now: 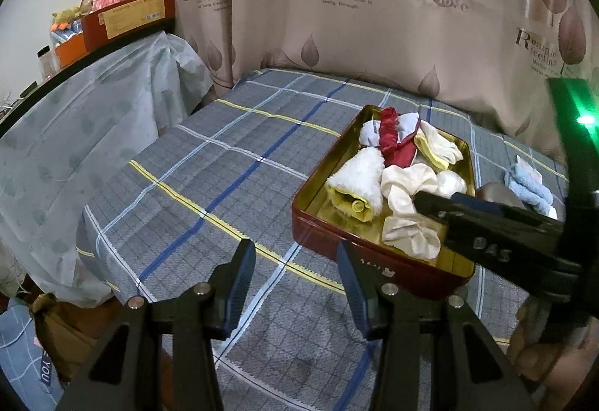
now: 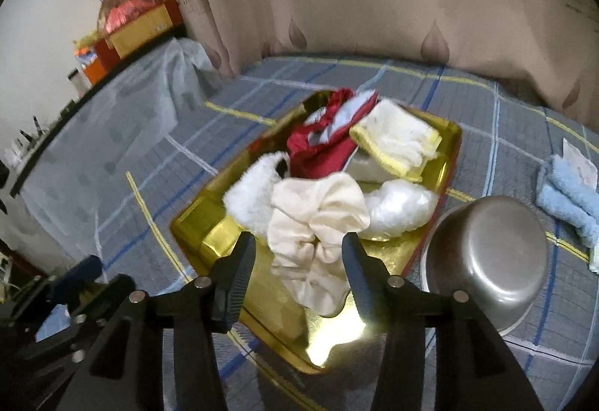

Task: Organize soft objects
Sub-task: 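Carry the cream scrunchie into the gold tray and open the right gripper, then reach to the blue fluffy towel and grasp it with the left gripper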

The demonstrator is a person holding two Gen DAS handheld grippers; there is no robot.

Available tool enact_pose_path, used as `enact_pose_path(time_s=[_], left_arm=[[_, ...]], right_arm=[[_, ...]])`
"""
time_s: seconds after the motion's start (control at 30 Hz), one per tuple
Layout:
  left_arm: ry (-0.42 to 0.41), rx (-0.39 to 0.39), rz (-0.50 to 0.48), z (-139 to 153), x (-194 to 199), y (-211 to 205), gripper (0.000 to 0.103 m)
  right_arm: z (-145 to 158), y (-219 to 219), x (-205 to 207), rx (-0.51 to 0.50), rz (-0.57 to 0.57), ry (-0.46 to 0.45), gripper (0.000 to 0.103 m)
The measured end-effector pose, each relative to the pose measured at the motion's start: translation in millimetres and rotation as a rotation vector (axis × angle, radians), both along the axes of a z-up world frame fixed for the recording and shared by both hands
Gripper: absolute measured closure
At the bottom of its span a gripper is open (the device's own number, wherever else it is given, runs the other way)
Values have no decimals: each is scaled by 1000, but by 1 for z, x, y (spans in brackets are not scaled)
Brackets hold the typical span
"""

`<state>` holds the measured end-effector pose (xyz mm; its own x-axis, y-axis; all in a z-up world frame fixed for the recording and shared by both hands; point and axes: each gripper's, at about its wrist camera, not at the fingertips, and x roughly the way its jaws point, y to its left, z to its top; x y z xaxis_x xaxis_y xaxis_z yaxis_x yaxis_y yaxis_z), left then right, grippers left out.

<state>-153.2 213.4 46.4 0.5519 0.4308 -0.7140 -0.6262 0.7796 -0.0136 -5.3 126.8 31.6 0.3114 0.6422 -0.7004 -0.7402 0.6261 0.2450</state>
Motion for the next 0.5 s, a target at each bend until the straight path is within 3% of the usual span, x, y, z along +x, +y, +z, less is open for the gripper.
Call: enact_pose_path(time_s=[0.17, 0.33, 0.5], left_arm=[[11, -1, -5, -3, 2, -1, 57], [33, 2, -13, -8, 4, -4, 57], [43, 8, -11, -12, 5, -6, 57]], right_arm=[[16, -31, -6, 63, -48, -51, 49], [19, -85, -15, 35, -143, -159, 45], [4, -169, -12, -87, -324, -283, 23]])
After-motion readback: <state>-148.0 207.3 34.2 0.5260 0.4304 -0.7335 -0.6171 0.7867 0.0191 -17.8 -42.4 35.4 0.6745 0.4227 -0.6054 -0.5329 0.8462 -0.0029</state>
